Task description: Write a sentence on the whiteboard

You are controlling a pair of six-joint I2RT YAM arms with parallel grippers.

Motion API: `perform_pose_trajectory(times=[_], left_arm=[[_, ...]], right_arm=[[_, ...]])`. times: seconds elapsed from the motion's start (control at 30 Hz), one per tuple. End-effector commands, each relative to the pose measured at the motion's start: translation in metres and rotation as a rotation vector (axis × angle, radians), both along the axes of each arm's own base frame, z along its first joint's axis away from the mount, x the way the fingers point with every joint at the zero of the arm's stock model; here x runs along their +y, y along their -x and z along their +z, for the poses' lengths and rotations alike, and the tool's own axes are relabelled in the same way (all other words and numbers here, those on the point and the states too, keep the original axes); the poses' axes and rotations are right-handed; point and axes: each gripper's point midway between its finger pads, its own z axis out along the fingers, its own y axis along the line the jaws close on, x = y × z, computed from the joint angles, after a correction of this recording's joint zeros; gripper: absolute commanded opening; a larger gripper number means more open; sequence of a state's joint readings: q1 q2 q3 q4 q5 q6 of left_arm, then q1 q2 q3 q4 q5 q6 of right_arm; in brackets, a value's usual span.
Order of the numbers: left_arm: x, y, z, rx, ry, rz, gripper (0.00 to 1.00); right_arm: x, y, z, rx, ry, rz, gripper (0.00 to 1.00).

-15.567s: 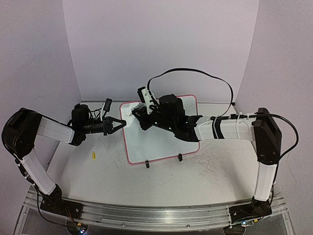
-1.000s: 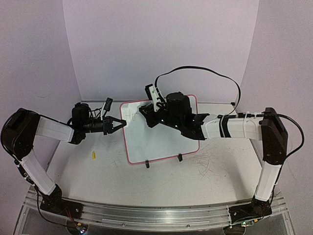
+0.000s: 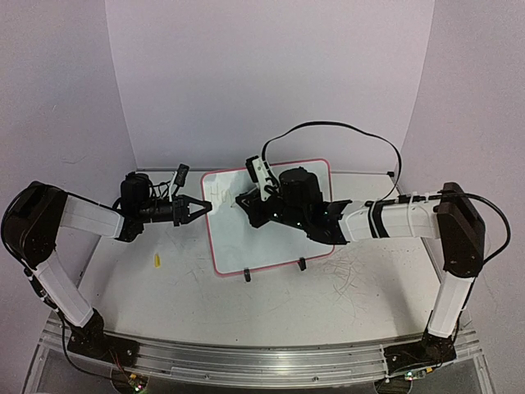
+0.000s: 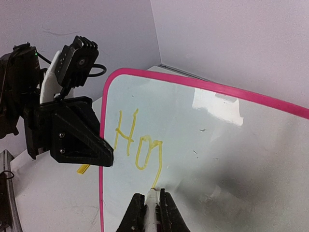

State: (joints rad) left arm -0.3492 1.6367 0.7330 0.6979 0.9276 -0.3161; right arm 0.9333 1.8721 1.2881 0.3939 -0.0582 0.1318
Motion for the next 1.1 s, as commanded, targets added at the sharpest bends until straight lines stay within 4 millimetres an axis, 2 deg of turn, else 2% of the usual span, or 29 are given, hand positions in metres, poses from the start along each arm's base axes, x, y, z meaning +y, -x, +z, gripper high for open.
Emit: perform_pose_trajectory(times=[0.0, 0.13, 0.2, 0.3, 0.6, 1.07], left_arm=[[0.0, -0.008, 0.022, -0.125, -0.005, 0.025, 0.0], [0.0, -0.008, 0.022, -0.125, -0.006, 0.027, 0.0], [0.0, -0.008, 0.022, -0.125, -0.006, 0.029, 0.0], [0.0, -0.009, 0.021, -0.124, -0.008, 0.028, 0.0], [0.0, -0.009, 0.023, -0.127, -0.005, 0.028, 0.0], [0.0, -0.009, 0.024, -0.129, -0.005, 0.029, 0.0]], right_arm=[[-0.006, -0.003, 0.029, -0.034, -0.035, -0.028, 0.0], [-0.001, 0.001, 0.073, -0.085, -0.114, 0.013, 0.0], [-0.005, 0.0, 0.085, -0.099, -0.142, 0.009, 0.0], [-0.006, -0.009, 0.088, -0.098, -0.162, 0.009, 0.0], [0.002, -0.012, 0.089, -0.117, -0.156, 0.024, 0.0], [0.007, -0.016, 0.069, -0.092, -0.125, 0.024, 0.0]])
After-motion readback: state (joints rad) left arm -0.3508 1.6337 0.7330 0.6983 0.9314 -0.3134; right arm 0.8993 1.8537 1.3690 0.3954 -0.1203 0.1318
